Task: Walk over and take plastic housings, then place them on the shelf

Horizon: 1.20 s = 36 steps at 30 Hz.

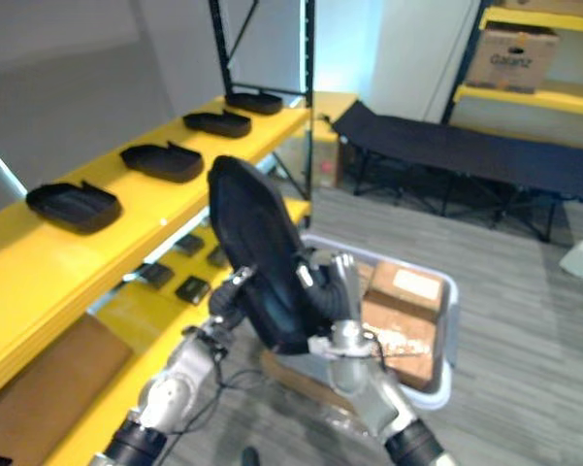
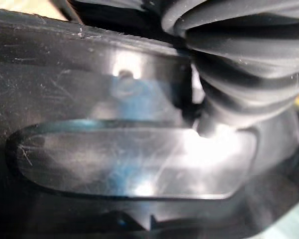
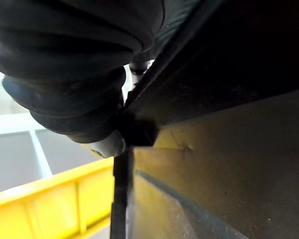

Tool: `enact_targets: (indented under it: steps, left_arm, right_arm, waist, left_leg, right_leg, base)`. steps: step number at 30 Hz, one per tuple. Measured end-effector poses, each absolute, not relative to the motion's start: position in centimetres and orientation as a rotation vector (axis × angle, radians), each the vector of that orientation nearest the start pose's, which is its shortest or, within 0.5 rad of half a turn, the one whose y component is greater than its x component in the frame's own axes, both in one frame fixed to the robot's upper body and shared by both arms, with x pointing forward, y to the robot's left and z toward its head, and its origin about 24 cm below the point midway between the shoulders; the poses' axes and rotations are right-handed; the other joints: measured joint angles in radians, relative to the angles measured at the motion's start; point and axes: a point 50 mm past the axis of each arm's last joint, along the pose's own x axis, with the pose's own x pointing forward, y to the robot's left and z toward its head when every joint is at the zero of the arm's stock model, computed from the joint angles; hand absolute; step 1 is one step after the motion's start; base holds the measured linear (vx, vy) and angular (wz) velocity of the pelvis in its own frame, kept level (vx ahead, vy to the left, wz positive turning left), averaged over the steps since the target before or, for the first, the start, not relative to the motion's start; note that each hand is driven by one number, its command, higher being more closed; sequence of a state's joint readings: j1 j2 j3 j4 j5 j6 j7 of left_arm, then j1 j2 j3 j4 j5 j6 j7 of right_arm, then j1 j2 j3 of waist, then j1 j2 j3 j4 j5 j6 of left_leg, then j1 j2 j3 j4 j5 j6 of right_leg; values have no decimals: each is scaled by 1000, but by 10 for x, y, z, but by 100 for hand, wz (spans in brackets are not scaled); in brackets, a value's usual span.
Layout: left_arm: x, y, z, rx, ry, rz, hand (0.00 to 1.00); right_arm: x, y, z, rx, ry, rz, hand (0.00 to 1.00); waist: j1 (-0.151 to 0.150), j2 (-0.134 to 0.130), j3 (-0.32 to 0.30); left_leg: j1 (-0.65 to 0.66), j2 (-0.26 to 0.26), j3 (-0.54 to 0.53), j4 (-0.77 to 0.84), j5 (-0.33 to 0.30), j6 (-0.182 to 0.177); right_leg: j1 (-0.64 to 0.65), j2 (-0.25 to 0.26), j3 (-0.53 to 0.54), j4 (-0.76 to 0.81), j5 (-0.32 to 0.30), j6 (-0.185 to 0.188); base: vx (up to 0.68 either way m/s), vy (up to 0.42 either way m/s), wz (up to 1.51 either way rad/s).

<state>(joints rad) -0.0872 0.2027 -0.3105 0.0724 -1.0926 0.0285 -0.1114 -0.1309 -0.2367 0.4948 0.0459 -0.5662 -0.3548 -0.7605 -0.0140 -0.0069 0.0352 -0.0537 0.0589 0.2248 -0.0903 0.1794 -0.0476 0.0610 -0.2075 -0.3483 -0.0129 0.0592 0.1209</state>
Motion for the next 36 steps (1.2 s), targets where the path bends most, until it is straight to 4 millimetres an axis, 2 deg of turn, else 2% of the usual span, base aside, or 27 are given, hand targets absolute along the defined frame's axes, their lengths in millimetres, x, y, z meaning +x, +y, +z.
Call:
enact_targets:
  steps: [7, 9, 11, 12, 14, 16, 18, 21, 24, 28, 30, 35, 36]
  left_arm:
    - [254, 108, 38, -886, 104, -347, 100]
    - [253, 108, 41, -842, 76, -307, 100]
    - [248, 113, 58, -693, -36, -227, 100]
    - [246, 112, 64, -675, -67, -220, 100]
    - [240, 117, 89, -556, -203, -183, 100]
    - [235, 122, 101, -485, -282, -166, 100]
    - [232, 137, 107, -399, -350, -65, 100]
    - [218, 173, 101, -229, -401, 207, 100]
    - [210, 183, 101, -107, -435, 321, 100]
    - [203, 183, 109, 13, -491, 381, 100]
    - [199, 185, 110, 35, -502, 401, 100]
    - [184, 208, 107, 60, -506, 529, 100]
    - [182, 209, 107, 54, -510, 540, 100]
  right_arm:
    - [238, -80, 90, -448, -737, -70, 0]
    - [239, -79, 93, -407, -732, -73, 0]
    - [240, -82, 99, -261, -703, -81, 0]
    - [240, -84, 103, -230, -706, -86, 0]
    - [234, -87, 123, -110, -757, -52, 0]
    - [230, -90, 132, -60, -787, -35, 0]
    - [226, -102, 143, 37, -817, -57, 0]
    - [228, -137, 155, 172, -832, -131, 0]
    - [228, -148, 149, 271, -773, -76, 0]
    - [228, -152, 134, 357, -658, 3, 0]
    - [225, -163, 125, 369, -608, -22, 0]
    - [206, -198, 93, 394, -470, -203, 0]
    - [205, -199, 88, 392, -448, -217, 0]
  waist:
    - [1, 0, 0]
    - [2, 0, 0]
    - [3, 0, 0]
    - [4, 0, 0]
    - [13, 0, 0]
    - [19, 0, 0]
    - [25, 0, 0]
    - [25, -2, 1]
    - [31, -3, 2]
    - [31, -7, 4]
    - [30, -8, 4]
    - [24, -18, 13]
    - [22, -20, 14]
  left_leg:
    - [0, -1, -1, 0, 0, 0]
    - [0, -2, -1, 0, 0, 0]
    - [-1, -4, -2, 0, 0, 0]
    - [-1, -4, -3, 0, 0, 0]
    - [1, -5, -8, 0, 0, 0]
    - [1, -5, -13, 0, 0, 0]
    - [1, -5, -15, 0, 0, 0]
    - [1, -7, -14, 0, -1, 0]
    - [1, -8, -11, 0, -4, 5]
    - [0, -9, -2, 0, -6, 6]
    - [-1, -9, 2, 0, -6, 7]
    - [-1, -8, 7, 0, -8, 8]
    - [-1, -8, 8, 0, -8, 7]
  right_leg:
    - [0, -1, -1, 0, 0, 0]
    - [0, -1, -2, 0, 0, 0]
    - [3, -1, -5, -1, 0, 0]
    - [5, 0, -7, -2, 0, 0]
    - [10, 1, -12, -3, -1, -1]
    - [11, 2, -13, -3, -1, -2]
    - [12, 2, -14, -3, -3, 1]
    - [12, 1, -15, -3, -4, 2]
    - [12, -1, -17, -2, -5, 2]
    - [10, -4, -18, -5, -5, 1]
    - [10, -5, -18, -11, -5, 1]
    - [8, -5, -18, -14, -5, 1]
    - [8, -5, -17, -14, -5, 1]
  base:
    - [0, 0, 0]
    - [0, 0, 0]
    - [0, 0, 2]
    - [0, 0, 6]
    - [0, 0, 7]
    - [0, 0, 2]
    - [0, 0, 0]
    - [0, 0, 0]
    - [0, 0, 0]
    - [0, 0, -4]
    - [0, 0, -6]
    - [1, -1, -2]
    - [13, -8, -5]
